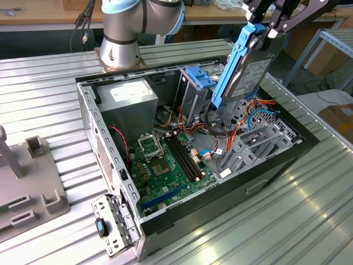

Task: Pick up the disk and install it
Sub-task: 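Pick up the disk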

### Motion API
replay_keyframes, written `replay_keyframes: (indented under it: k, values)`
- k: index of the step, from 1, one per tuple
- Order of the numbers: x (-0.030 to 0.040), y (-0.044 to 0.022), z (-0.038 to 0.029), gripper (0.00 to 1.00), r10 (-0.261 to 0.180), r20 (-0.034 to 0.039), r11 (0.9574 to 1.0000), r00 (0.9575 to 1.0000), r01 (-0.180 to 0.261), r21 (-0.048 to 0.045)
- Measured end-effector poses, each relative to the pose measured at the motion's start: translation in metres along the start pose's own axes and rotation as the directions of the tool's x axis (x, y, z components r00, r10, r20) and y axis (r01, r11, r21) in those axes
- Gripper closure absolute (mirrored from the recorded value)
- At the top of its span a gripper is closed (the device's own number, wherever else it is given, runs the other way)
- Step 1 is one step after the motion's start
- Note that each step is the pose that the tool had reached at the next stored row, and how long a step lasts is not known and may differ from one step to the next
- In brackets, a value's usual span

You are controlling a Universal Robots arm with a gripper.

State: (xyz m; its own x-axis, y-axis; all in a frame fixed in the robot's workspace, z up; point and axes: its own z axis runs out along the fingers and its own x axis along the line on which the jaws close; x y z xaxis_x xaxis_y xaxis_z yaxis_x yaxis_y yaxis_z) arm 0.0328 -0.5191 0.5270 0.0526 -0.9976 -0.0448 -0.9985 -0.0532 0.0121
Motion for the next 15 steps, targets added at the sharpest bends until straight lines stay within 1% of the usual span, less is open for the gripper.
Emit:
replay_keyframes:
  k: [8,10,11,13,15]
  values:
    - [0.0003,-0.0002,-0.0001,0.64,0.000,-0.0001,1.0000,1.0000,0.000,0.0000]
    - [0.0039,0.0000,-0.0002,0.64,0.000,-0.0001,1.0000,1.0000,0.000,0.0000]
    - [0.0079,0.0002,-0.0004,0.64,0.000,0.0000,1.0000,1.0000,0.000,0.0000]
    - [0.0124,0.0005,-0.0005,0.64,0.000,0.0001,1.0000,1.0000,0.000,0.0000]
    - [0.0202,0.0009,-0.0009,0.64,0.000,-0.0001,1.0000,1.0000,0.000,0.0000]
